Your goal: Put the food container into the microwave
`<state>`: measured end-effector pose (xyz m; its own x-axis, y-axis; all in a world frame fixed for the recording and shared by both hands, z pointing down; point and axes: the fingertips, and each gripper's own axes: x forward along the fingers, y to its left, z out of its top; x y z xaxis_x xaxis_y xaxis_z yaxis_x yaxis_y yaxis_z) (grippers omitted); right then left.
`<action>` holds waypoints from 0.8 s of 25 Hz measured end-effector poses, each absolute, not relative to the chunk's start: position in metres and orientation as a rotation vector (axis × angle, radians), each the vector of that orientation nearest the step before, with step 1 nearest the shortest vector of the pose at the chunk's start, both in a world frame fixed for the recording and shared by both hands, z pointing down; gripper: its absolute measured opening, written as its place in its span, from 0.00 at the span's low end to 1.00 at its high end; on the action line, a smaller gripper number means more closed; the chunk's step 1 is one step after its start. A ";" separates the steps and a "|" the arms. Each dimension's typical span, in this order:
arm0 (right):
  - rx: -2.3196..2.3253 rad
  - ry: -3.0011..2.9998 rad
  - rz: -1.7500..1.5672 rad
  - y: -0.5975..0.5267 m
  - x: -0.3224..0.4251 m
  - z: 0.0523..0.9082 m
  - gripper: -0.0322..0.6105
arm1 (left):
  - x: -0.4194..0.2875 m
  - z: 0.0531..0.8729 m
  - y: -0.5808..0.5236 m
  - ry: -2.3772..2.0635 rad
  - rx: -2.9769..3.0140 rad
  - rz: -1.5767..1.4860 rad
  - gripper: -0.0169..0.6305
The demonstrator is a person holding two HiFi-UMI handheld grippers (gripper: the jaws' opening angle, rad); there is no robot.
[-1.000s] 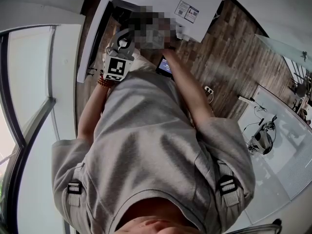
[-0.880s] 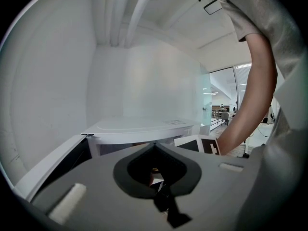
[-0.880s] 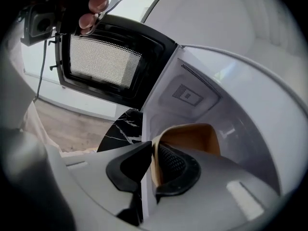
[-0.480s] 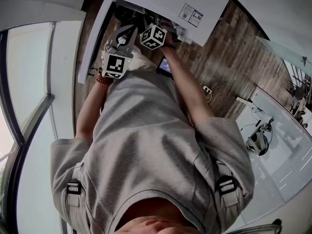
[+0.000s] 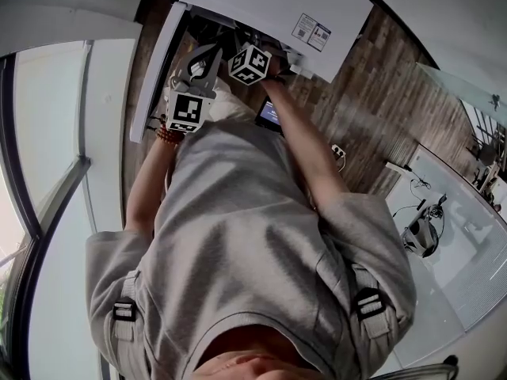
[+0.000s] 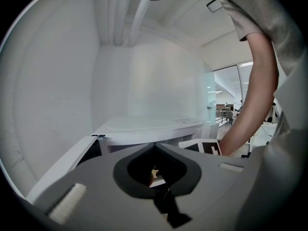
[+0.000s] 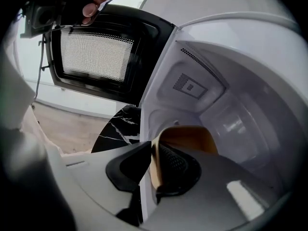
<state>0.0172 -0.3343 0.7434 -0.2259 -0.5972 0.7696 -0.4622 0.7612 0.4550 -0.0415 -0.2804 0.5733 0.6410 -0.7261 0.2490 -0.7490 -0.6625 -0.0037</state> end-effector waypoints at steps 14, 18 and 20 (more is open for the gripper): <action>0.867 -1.887 -0.220 -0.322 0.017 0.730 0.17 | -0.061 0.567 -0.272 -1.346 2.711 0.349 0.02; 0.836 -1.875 -0.237 -0.324 0.017 0.737 0.16 | -0.065 0.568 -0.265 -1.360 2.704 0.356 0.02; 0.815 -1.869 -0.250 -0.326 0.016 0.741 0.16 | -0.067 0.568 -0.262 -1.361 2.705 0.363 0.02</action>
